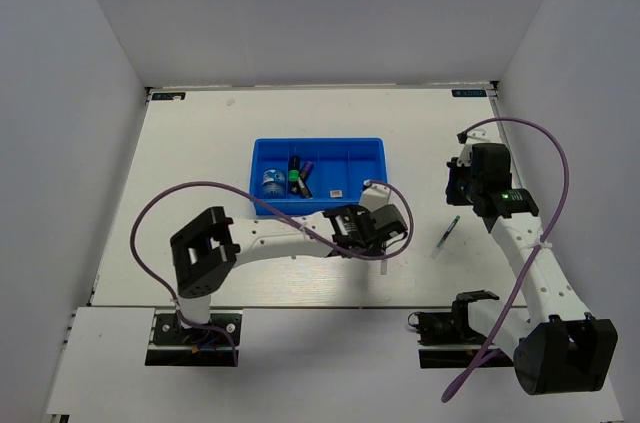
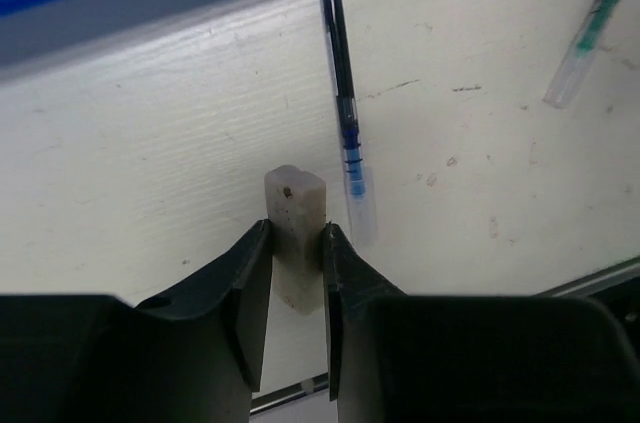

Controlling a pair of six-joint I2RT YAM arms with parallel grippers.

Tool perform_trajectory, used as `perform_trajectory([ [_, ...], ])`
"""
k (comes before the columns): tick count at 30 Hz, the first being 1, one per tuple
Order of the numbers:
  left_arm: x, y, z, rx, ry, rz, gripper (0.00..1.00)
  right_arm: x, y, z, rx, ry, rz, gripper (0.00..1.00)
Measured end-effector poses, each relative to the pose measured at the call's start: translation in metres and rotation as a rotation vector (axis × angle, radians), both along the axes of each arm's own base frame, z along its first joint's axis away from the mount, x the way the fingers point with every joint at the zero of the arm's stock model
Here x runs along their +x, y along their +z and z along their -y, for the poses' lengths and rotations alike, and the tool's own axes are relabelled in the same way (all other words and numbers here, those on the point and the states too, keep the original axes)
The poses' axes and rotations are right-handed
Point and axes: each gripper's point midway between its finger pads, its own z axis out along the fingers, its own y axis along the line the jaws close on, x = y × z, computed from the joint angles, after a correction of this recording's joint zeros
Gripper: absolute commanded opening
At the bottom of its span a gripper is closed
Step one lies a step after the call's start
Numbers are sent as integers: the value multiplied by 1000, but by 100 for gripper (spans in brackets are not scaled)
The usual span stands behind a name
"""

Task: Sort the stationery into containers
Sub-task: Grab a piece of stationery with the left arm, then place the stationery into the container

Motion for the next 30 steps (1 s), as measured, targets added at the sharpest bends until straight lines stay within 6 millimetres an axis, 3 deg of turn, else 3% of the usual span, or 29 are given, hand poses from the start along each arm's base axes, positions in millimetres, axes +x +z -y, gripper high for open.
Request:
perform_trajectory([
  [4, 14, 37, -9, -43, 3, 60, 5, 0, 0, 0, 1, -1, 1, 10],
  [9, 48, 74, -30, -80, 53, 122, 5, -1, -4, 0, 2, 1, -8, 13],
  [14, 95, 95, -53, -74, 122, 162, 5, -2, -5, -2, 8, 8, -9, 15],
  [20, 165, 128, -76, -106, 218, 212, 9, -2, -5, -3, 13, 14, -9, 16],
  [23, 197, 124, -84, -101, 250, 203, 10, -2, -5, -3, 14, 15, -9, 17],
  [25, 216, 109, -87, -83, 266, 178, 10, -2, -5, -3, 14, 16, -9, 17],
  [30, 230, 57, -91, -17, 272, 82, 16, -2, -5, -3, 14, 15, -10, 22],
])
